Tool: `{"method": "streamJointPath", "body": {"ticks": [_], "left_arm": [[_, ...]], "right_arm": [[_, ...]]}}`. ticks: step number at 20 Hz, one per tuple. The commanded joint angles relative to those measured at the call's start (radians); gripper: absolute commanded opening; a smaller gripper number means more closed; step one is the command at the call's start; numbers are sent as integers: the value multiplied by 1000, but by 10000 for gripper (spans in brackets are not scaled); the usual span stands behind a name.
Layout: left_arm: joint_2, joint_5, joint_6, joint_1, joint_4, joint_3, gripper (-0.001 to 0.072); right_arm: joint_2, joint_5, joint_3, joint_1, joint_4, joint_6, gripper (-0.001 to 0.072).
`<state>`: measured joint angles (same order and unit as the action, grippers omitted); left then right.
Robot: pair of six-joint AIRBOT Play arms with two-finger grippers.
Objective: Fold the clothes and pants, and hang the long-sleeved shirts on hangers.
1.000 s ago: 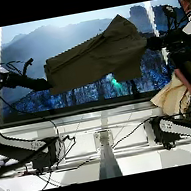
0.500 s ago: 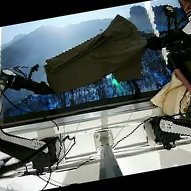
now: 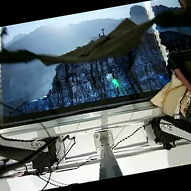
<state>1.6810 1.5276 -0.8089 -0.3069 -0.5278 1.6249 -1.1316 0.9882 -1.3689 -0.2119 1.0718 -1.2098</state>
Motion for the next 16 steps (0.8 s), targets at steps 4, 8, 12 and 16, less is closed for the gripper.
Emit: {"method": "streamJointPath", "body": {"ticks": [4, 8, 12, 16], "left_arm": [[-375, -424, -67, -50, 39, 269, 16], [-620, -665, -67, -99, -83, 269, 16], [-768, -636, -68, -109, -326, 269, 16], [-785, -483, -343, -111, -674, 259, 15]], "right_arm": [[169, -65, -256, 1, -85, 0, 14], [291, -64, -292, 1, -112, 97, 14], [398, -64, -292, 1, -138, 105, 14], [397, -56, -291, 1, -108, 103, 14]]}}
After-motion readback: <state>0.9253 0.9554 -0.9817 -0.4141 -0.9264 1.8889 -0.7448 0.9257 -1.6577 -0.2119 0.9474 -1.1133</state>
